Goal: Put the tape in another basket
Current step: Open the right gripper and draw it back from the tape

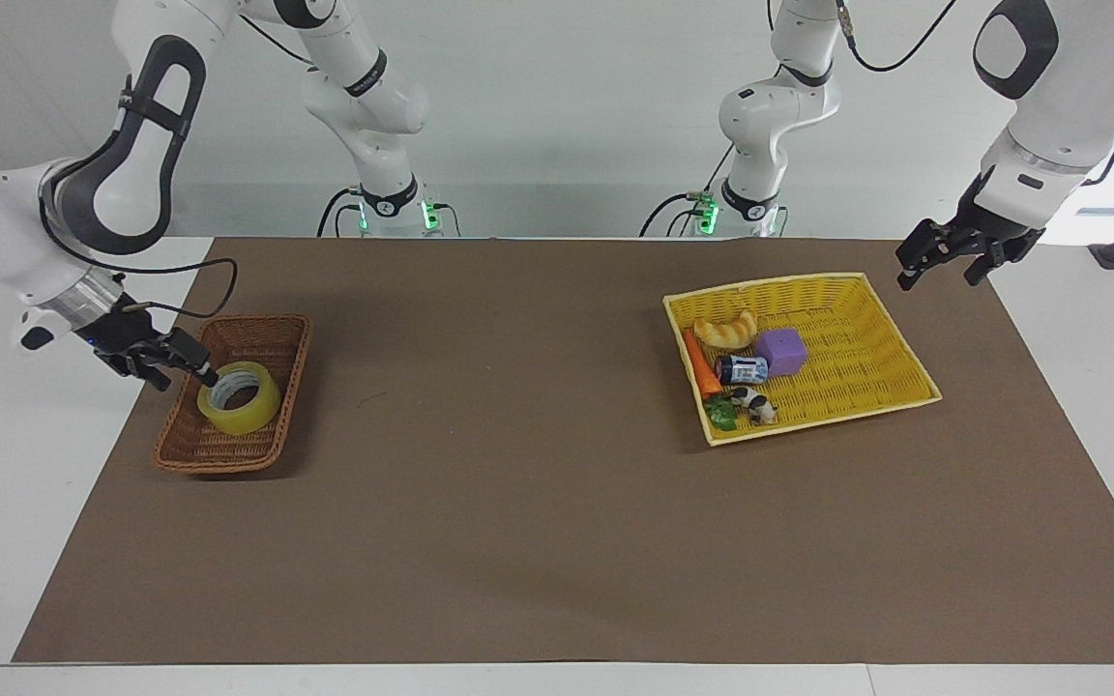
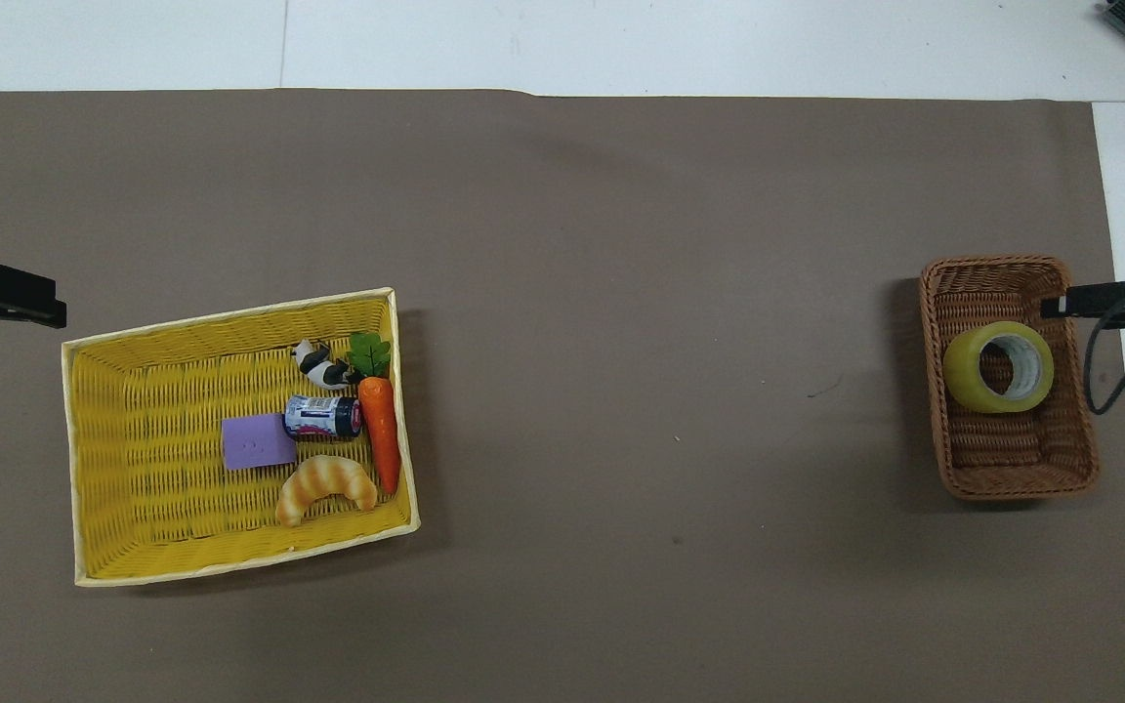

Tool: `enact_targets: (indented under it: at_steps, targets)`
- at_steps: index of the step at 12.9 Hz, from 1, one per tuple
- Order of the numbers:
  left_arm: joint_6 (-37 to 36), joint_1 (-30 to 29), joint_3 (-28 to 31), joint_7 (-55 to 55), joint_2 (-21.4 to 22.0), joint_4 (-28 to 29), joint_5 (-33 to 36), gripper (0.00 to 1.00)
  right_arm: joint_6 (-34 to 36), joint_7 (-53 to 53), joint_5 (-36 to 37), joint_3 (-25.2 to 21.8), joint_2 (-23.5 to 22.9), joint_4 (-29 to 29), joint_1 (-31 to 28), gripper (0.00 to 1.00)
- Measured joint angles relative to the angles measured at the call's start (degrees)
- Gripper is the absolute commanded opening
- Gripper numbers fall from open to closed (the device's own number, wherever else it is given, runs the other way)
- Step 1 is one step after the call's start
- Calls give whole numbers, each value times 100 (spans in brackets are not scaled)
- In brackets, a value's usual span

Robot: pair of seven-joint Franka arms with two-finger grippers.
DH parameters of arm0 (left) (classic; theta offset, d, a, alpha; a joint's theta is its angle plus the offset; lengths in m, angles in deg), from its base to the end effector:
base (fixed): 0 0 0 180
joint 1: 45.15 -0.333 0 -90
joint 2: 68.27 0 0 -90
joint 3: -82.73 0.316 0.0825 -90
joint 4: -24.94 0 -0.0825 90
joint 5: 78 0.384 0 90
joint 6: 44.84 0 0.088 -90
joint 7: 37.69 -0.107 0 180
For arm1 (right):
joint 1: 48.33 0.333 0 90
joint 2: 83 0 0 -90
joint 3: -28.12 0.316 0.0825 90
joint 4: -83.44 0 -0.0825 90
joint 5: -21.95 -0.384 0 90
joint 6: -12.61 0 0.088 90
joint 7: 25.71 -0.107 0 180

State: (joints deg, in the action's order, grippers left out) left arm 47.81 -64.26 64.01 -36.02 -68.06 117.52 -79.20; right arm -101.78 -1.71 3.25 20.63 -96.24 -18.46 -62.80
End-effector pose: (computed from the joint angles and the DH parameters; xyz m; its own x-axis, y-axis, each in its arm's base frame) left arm 0.5570 0.0013 0.6092 0.9993 0.0369 0.0041 0.0368 -0.9991 0.0199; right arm 0.5870 -0.2102 0.4286 0.9907 -0.1082 0.0820 -0.0846 -0.9644 -0.2504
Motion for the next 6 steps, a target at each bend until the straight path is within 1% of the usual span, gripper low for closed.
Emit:
enact_targets:
  at_steps: [3,5,6]
  targets:
    - [0,0,-4,0,1,-2,0,100,3,-1079,854,34,280,149,496,100]
    - [0,58,51,0,5,-3,0,100,119,-1562,1053,60,554,161,795,100]
    - [0,247,253,0,7,-3,0,100,291,-1698,1111,74,704,167,878,100]
